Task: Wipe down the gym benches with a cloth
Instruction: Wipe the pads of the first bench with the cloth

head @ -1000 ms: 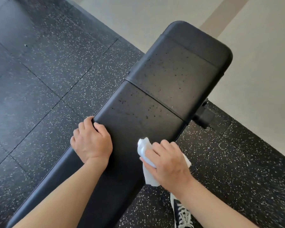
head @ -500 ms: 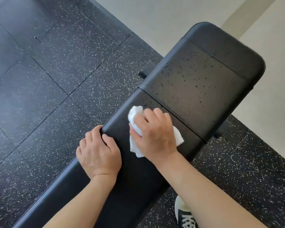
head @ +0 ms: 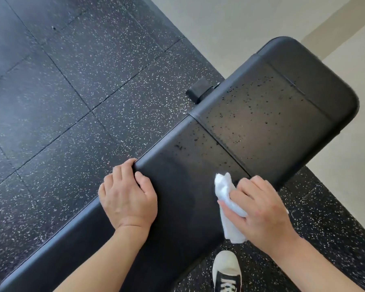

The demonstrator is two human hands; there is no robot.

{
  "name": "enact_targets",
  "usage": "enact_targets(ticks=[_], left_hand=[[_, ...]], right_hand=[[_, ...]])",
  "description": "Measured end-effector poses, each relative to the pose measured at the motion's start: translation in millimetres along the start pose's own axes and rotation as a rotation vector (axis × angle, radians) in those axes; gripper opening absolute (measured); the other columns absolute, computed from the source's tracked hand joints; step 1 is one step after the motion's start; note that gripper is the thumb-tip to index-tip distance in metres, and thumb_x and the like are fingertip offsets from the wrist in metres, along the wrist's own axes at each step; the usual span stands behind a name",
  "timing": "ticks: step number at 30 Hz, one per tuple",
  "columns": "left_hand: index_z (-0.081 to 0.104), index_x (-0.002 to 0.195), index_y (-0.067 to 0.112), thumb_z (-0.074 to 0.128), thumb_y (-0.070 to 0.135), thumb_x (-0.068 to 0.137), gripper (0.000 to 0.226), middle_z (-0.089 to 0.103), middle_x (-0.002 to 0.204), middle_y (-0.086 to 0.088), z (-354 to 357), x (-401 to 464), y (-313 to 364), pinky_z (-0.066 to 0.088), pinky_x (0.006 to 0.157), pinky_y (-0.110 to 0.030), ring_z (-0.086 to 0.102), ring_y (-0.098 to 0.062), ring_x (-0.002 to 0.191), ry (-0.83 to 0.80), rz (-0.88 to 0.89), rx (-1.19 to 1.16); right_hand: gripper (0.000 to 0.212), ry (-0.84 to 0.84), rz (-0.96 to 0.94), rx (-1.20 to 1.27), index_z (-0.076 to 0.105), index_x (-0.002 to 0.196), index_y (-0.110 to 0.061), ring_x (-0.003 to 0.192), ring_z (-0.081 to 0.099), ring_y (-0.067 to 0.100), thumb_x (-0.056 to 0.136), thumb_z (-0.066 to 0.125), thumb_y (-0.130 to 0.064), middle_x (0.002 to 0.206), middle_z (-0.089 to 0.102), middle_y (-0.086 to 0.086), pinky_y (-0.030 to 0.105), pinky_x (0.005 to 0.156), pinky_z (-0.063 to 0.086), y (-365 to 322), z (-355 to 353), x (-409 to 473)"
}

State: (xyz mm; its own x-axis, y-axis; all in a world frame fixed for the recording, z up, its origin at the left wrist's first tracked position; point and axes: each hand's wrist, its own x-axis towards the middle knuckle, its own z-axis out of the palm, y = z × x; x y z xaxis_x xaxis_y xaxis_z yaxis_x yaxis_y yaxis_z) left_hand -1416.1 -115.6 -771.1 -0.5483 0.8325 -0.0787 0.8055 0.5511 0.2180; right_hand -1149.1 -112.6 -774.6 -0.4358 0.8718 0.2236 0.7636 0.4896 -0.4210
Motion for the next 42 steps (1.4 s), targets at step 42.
enact_targets(ticks=[42], left_hand=[[0.061, 0.13, 0.018, 0.034, 0.032, 0.097, 0.044, 0.066, 0.119, -0.006, 0.3, -0.6, -1.7, 0.038, 0.1, -0.051, 0.054, -0.035, 0.107, 0.001, 0.002, -0.003]], right_hand=[[0.018, 0.024, 0.196, -0.185, 0.064, 0.083, -0.021, 0.087, 0.054, 0.028, 0.093, 0.06, -0.035, 0.089, 0.06, 0.002, 0.036, 0.068, 0.024, -48.8, 65.3, 196.9]])
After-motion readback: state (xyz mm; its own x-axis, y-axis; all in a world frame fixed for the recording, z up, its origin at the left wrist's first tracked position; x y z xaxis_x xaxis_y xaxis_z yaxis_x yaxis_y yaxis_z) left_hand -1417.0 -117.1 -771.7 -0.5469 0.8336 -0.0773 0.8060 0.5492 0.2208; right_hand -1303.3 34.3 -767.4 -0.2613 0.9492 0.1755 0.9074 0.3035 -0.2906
